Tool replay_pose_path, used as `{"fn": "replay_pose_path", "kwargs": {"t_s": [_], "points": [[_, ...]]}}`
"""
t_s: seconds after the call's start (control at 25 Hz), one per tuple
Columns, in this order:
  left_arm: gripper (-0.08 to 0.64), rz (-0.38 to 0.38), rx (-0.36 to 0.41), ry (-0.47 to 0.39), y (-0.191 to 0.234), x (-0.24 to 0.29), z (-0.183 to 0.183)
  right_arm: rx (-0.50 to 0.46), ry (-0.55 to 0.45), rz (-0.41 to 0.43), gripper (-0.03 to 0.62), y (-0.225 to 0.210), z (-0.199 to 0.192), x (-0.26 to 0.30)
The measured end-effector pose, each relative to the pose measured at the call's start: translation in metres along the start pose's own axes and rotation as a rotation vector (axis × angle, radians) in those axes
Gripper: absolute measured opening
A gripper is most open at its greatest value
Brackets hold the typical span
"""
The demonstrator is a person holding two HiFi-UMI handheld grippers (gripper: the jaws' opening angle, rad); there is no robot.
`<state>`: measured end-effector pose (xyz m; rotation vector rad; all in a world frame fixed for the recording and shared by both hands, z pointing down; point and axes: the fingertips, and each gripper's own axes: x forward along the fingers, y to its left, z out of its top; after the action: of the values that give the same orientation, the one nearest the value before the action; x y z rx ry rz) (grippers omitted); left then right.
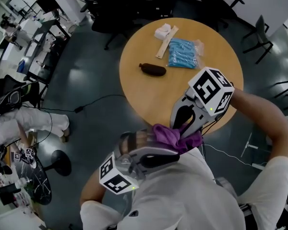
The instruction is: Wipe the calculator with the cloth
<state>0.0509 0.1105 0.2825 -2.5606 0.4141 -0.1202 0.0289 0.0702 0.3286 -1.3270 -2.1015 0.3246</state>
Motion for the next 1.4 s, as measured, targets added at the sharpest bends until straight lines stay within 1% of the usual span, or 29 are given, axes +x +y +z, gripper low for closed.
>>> {"fn": "replay_pose_path", "kwargs": {"t_s": [0.12,0.28,0.48,0.68,0.84,1.28,1.4], "points": [[0.051,-0.014,0.011,-0.003,-0.003,0.006,0.002,0.028,0.002,0.041,0.08,0.002,-0.005,0.003],[0.051,-0.031,-0.003,-0.018,-0.004,0.009,0.007,0.065,-0.002,0.1,0.081,0.002,-0.008,0.005],[0.051,-0.024,-0.01,-0.051,0.0,0.01,0.014,0.083,-0.005,0.114,0.08,-0.007,-0.011,0.005],[0.051,-0.035,-0.023,-0.08,0.0,0.015,0.021,0.085,0.024,0.157,0.08,-0.005,-0.013,0.016],[0.051,-0.033,-0.028,-0.093,0.002,0.02,0.02,0.088,0.021,0.181,0.08,-0.006,-0.018,0.021],[0.051,0.016,-0.05,-0.174,0.019,0.026,0.036,0.12,-0.06,0.259,0.08,0.002,-0.021,0.031],[0.051,0.026,-0.054,-0.183,0.022,0.026,0.04,0.131,-0.081,0.266,0.08,0.005,-0.025,0.03]]}}
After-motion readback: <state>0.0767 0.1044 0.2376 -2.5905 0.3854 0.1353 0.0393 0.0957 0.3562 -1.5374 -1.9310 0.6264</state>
